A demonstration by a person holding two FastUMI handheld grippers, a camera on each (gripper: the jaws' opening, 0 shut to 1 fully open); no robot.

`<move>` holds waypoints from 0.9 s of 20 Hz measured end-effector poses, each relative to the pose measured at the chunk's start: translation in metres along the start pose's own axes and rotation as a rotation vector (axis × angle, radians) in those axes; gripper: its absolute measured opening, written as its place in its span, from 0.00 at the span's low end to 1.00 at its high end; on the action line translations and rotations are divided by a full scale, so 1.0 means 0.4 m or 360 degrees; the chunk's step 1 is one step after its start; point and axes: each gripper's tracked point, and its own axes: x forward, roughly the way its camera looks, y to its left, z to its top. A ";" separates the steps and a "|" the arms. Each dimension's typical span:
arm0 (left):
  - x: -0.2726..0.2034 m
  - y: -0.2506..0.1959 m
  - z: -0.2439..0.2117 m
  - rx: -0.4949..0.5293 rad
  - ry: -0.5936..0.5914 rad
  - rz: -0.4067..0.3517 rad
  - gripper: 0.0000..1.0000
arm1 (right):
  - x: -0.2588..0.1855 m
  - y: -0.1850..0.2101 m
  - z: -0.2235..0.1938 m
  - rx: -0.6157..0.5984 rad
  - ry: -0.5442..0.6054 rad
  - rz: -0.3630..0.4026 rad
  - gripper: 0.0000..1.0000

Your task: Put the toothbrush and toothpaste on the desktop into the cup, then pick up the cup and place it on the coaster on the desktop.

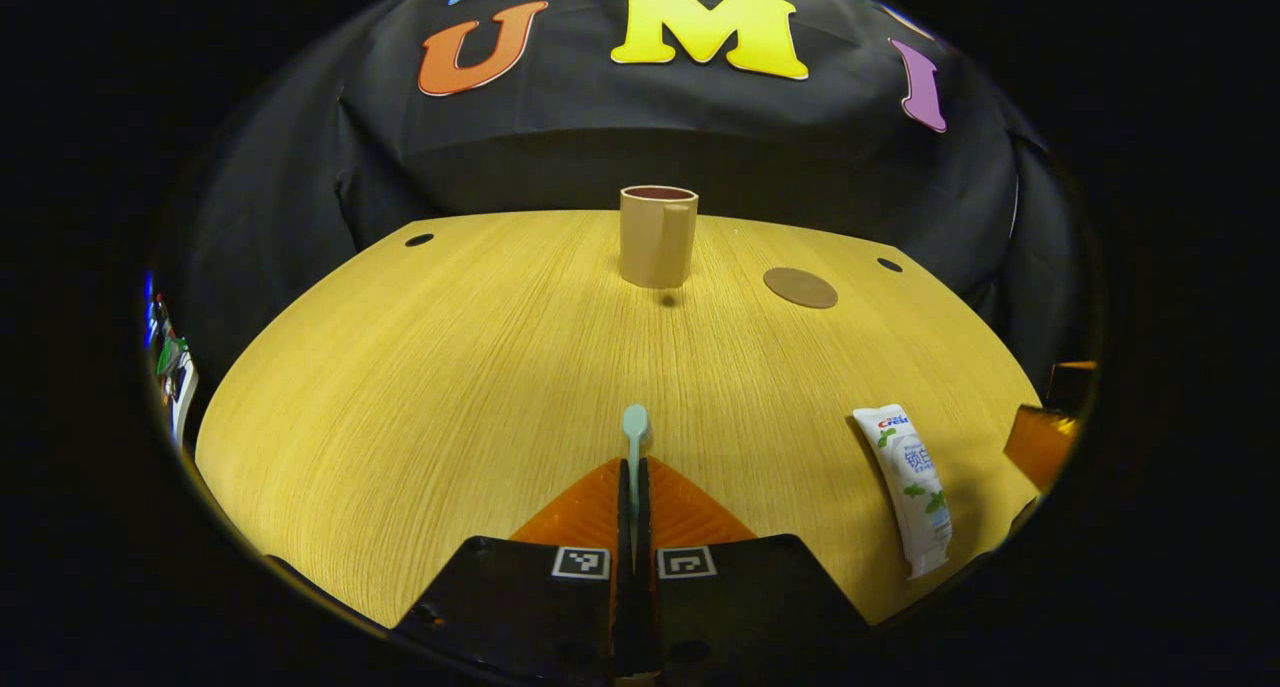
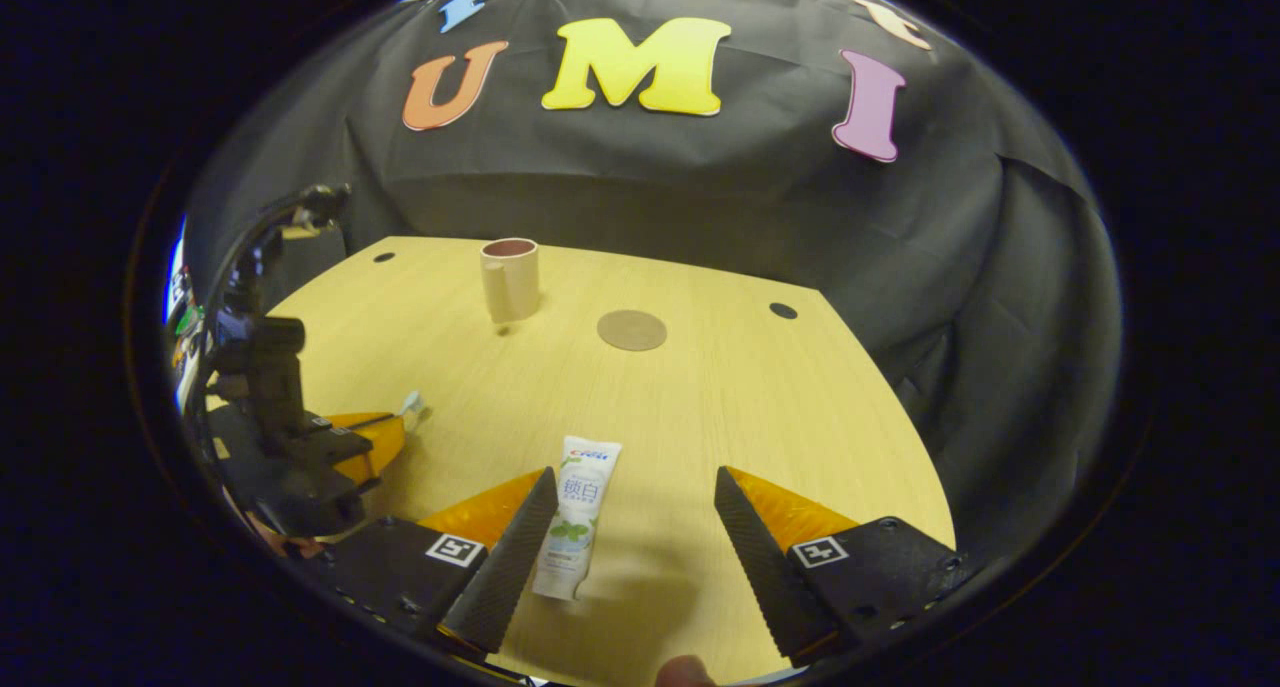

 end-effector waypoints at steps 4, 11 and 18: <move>-0.045 0.005 0.050 -0.0024 -0.0065 -0.0020 0.03 | 0.037 0.039 -0.040 0.0008 0.0063 0.0057 0.96; -0.115 0.026 0.147 -0.0025 -0.0222 -0.0013 0.03 | 0.100 0.103 -0.115 0.0006 0.0112 0.0129 0.95; -0.157 0.032 0.199 -0.0009 -0.0289 -0.0045 0.03 | 0.140 0.117 -0.145 0.0100 0.0235 0.0135 0.89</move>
